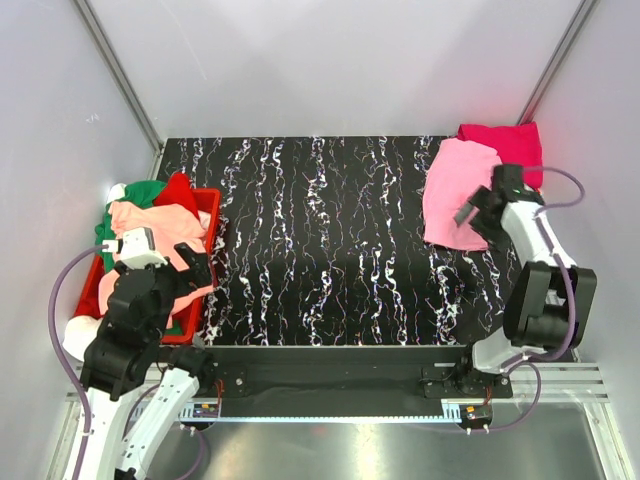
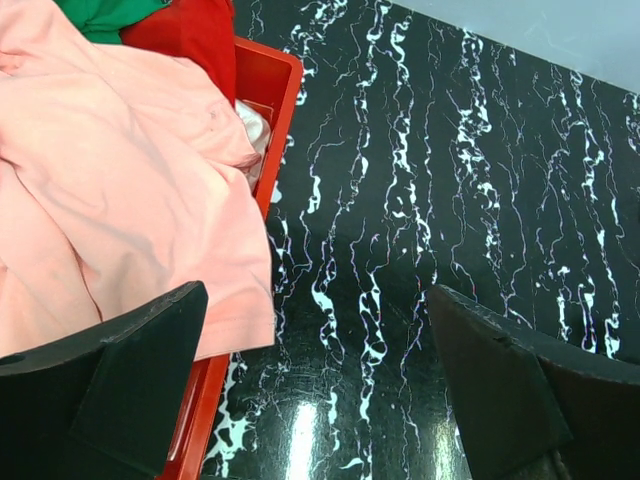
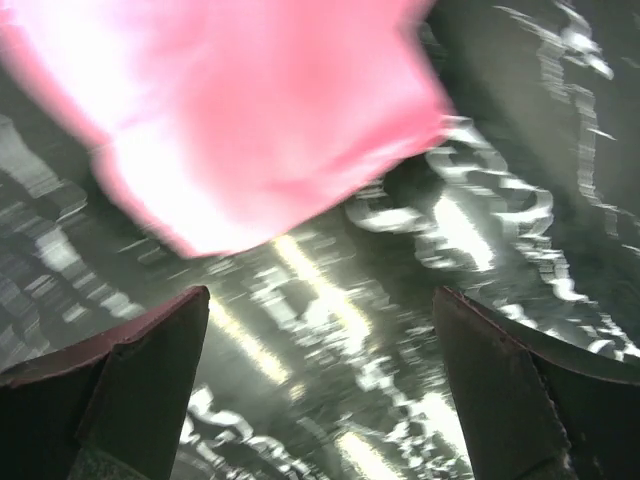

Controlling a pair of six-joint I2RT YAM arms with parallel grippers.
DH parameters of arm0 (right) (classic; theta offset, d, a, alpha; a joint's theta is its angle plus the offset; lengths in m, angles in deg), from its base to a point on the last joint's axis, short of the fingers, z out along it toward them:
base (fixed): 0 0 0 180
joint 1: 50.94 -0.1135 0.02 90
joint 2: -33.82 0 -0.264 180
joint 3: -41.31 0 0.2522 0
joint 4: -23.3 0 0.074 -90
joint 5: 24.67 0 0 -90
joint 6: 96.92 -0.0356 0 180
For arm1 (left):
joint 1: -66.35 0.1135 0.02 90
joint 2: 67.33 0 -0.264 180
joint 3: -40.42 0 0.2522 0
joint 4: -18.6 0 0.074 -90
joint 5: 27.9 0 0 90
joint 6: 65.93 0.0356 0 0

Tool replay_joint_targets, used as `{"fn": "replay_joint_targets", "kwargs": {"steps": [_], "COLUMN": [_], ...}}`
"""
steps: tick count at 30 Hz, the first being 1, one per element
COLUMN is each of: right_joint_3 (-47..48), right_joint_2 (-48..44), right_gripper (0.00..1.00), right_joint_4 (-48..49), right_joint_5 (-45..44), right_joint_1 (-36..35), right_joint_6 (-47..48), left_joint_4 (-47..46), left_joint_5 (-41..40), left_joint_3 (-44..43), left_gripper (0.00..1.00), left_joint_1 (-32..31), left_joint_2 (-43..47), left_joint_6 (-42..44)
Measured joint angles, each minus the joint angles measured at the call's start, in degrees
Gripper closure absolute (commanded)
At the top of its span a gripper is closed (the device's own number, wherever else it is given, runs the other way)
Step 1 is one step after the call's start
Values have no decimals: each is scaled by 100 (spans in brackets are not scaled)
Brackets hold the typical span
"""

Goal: Fold and stack the t-shirts
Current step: Move the tshirt to the center of the board

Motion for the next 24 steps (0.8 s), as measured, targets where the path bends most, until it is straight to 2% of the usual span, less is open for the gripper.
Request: {"fn": "replay_joint_targets", "kwargs": {"steps": [6, 11, 15, 18, 19, 20, 23, 24], "right_joint_3": [-555, -560, -560, -560, -560, -562, -568, -568], "right_joint_2": [345, 662, 1045, 1294, 1342, 1368, 1370, 1370], "right_gripper": [9, 14, 25, 34, 39, 53, 72, 73], "right_joint_4": [262, 632, 887, 994, 1008, 1027, 1137, 1150], "right_joint_5": [612, 1005, 1246, 1355, 1384, 1405, 1451, 1467], "right_joint_1": [1471, 1681, 1668, 1665, 1665, 1665, 1665, 1665], "right_joint_6": [210, 229, 221, 201, 190, 192, 201, 201], "left_joint_4": [-15, -20, -46, -83, -85, -87, -90, -90], "left_joint_5": [79, 101, 105, 107, 109, 107, 107, 107], "left_joint_3": [63, 63, 66, 66, 66, 66, 66, 66], "left_gripper": [1, 1, 1, 1, 1, 1, 1, 1], "left_joint_1": [2, 44, 63, 63, 63, 63, 66, 68], "left_joint_2": [2, 2, 4, 4, 4, 4, 11, 15], "left_joint_6": [0, 2, 4, 4, 4, 4, 4, 4]}}
